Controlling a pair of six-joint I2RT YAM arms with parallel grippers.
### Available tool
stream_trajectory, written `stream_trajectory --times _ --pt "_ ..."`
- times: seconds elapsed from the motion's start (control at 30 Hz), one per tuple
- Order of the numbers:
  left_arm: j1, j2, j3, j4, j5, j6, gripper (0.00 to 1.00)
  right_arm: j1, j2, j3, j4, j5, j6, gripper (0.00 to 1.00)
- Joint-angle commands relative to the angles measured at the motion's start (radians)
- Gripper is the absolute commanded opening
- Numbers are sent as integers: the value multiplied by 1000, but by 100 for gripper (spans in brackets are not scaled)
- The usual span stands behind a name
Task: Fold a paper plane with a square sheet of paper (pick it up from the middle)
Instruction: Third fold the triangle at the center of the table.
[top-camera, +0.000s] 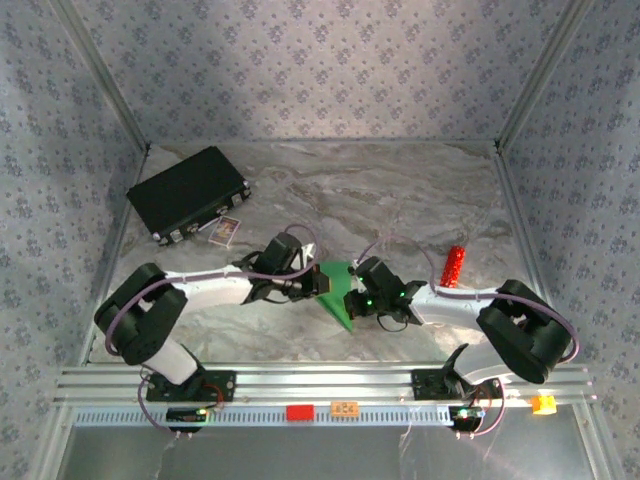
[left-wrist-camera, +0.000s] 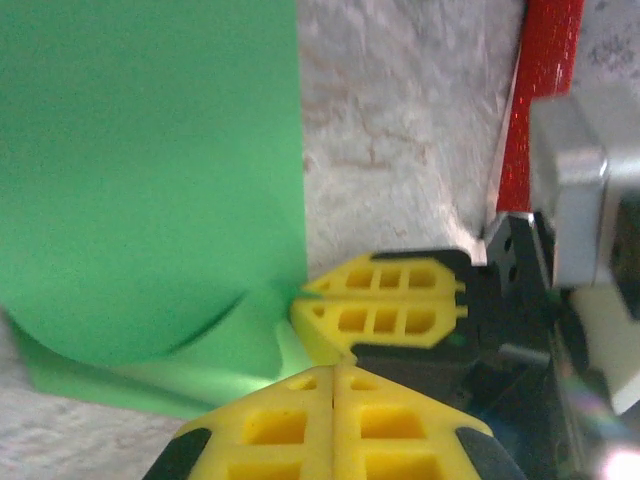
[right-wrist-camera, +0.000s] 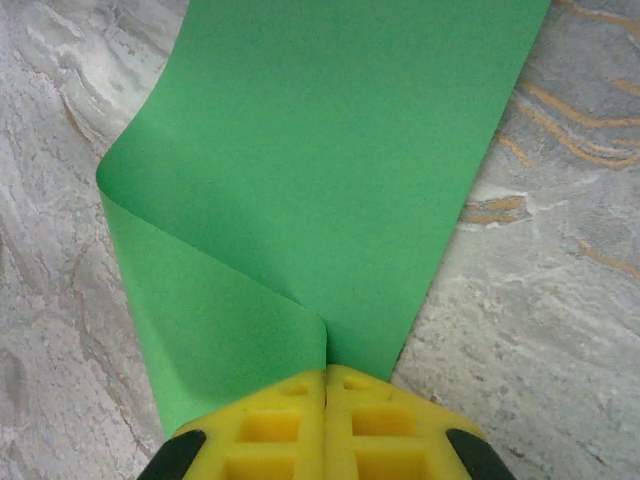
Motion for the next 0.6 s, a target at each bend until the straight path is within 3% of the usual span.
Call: stream_trajectory --times 0.0,0.57 --pt "-31 24 -28 161 39 -81 0 -7 16 10 -23 35 21 1" --pt "-52 98 -96 271 1 -153 0 -4 11 7 -30 33 26 1"
